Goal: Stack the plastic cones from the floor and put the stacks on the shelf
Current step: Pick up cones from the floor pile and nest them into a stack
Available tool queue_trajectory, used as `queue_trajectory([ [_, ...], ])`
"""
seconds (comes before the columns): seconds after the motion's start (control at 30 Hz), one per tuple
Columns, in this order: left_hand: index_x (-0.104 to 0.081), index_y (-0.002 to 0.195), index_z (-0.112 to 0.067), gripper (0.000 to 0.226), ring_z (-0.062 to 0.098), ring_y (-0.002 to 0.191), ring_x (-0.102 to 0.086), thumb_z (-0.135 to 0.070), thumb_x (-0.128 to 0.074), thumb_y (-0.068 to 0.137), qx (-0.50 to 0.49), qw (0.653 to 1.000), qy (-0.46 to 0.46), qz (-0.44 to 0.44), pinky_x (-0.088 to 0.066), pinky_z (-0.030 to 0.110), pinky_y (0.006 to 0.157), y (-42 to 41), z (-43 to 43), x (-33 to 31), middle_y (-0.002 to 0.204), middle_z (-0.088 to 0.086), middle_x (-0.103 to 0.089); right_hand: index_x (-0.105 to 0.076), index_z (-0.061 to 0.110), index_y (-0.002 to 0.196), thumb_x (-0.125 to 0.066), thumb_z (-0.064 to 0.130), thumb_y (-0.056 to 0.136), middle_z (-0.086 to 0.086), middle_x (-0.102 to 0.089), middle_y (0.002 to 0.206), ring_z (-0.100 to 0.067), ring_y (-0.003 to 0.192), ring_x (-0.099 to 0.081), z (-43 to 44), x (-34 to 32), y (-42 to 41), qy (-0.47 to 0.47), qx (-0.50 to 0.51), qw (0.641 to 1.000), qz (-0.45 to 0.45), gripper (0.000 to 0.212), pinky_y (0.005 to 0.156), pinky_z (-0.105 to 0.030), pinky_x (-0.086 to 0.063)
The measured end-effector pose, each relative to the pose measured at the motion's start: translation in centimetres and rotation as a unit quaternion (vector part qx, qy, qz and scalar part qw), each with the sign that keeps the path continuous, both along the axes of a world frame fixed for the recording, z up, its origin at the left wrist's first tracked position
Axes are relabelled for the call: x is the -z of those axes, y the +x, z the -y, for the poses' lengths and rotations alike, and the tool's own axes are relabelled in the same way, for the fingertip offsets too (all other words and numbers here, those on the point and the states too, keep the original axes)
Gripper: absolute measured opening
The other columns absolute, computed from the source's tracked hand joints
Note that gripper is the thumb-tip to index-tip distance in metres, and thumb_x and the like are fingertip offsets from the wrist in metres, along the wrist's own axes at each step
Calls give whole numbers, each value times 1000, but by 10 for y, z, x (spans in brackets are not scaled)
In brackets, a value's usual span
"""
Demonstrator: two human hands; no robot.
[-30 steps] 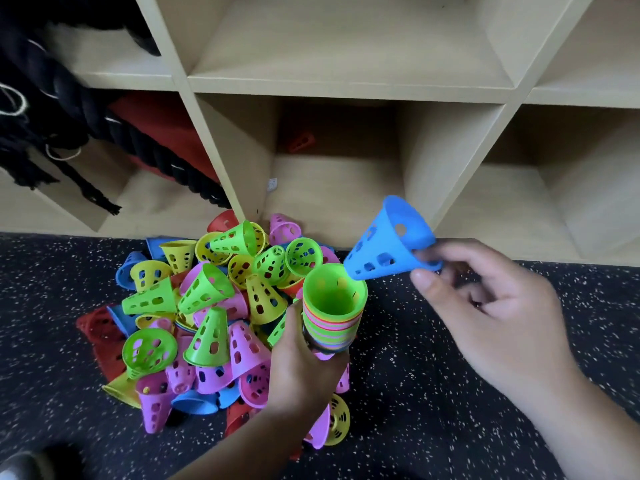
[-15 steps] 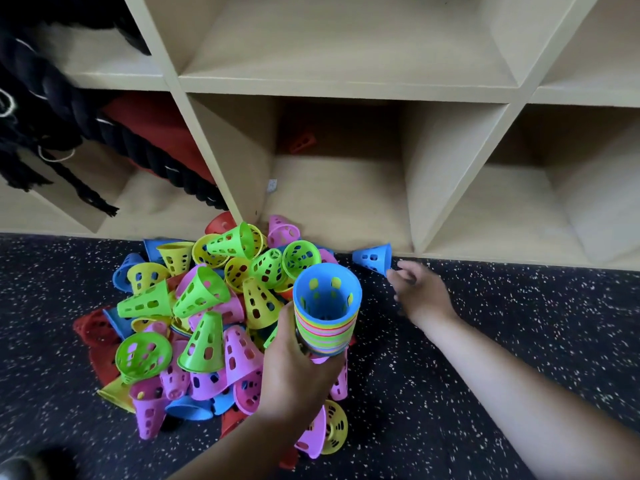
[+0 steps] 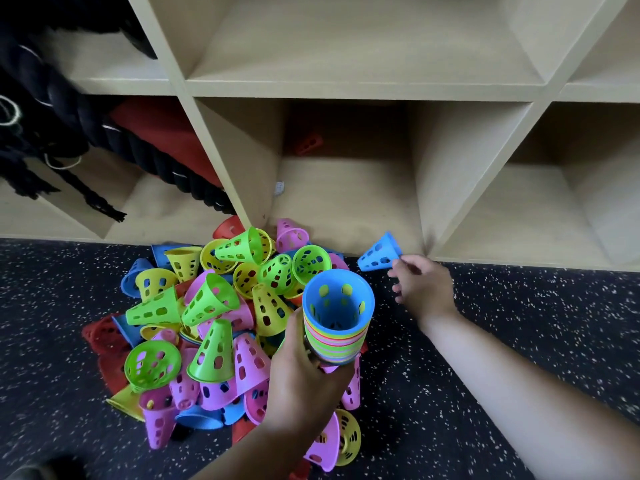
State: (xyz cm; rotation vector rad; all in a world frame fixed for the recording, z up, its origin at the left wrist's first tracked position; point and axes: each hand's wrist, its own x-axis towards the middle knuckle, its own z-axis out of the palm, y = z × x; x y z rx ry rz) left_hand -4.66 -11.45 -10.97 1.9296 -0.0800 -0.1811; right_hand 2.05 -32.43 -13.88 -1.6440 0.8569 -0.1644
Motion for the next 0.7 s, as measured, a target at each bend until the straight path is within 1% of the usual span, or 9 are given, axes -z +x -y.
queue_trajectory([
  [0.1,-50,131,-28,72,-2,99,-69,-11,-87,72,0,1000,-12,-12,-52,12,80,1,-2,-1,110,-19,-72,-73,14,97,-65,20,94,-2,-72,74,-9,55,-54,-7,-55,-32,-74,-15,993,96,11,56,-24,-47],
  [0.2,-54,128,-24,67,-3,99,-69,-12,-88,71,-7,1000,-5,2,-55,16,82,0,-2,-3,109,-17,-72,-74,22,94,-67,22,91,-7,-67,71,-11,54,-51,-19,-122,-71,-96,-62,977,182,8,51,-18,-45],
  [0.27,-54,124,-26,64,-3,97,-69,-13,-87,71,-13,1000,0,11,-57,21,82,-2,-3,-5,106,-20,-71,-74,26,92,-67,25,88,-3,-66,71,-7,53,-51,-31,-155,-90,-124,-105,959,233,8,51,-17,-43],
  [0.33,-54,123,-28,62,-2,97,-69,-16,-86,72,-17,1000,6,13,-58,26,82,-6,-3,-7,105,-21,-71,-74,27,95,-72,24,85,7,-67,75,-3,55,-53,-41,-169,-97,-171,-172,936,253,10,52,-10,-40],
  [0.4,-53,124,-30,64,-1,98,-69,-19,-86,71,-20,1000,5,14,-58,30,83,-10,-5,-9,107,-20,-71,-75,26,103,-75,27,85,8,-67,83,-7,58,-55,-49,-170,-97,-209,-260,910,246,17,53,-8,-37],
  [0.47,-53,122,-31,62,-2,98,-68,-21,-87,71,-21,1000,6,13,-58,30,82,-14,-10,-10,107,-20,-70,-73,28,110,-70,35,86,6,-68,85,-12,58,-55,-48,-163,-97,-179,-293,907,243,25,51,-14,-39],
  [0.57,-53,114,-36,60,-1,96,-68,-19,-88,69,-28,1000,3,6,-58,30,81,-20,-21,-11,104,-21,-69,-73,28,102,-66,25,88,0,-70,82,-16,60,-55,-37,-136,-92,-108,-189,954,208,16,54,-19,-45],
  [0.63,-52,110,-41,59,-1,92,-69,-20,-88,68,-36,999,10,8,-57,26,75,-23,-29,-10,101,-19,-70,-71,29,100,-66,17,89,7,-72,86,-19,69,-61,-24,-98,-81,-164,-157,965,128,17,61,-17,-46],
  [0.7,-53,109,-40,57,0,88,-69,-18,-89,69,-48,999,0,4,-54,18,71,-26,-34,-12,97,-19,-72,-66,34,106,-67,19,89,13,-72,99,-18,77,-65,-15,-56,-68,-215,-195,957,27,24,69,-15,-47],
])
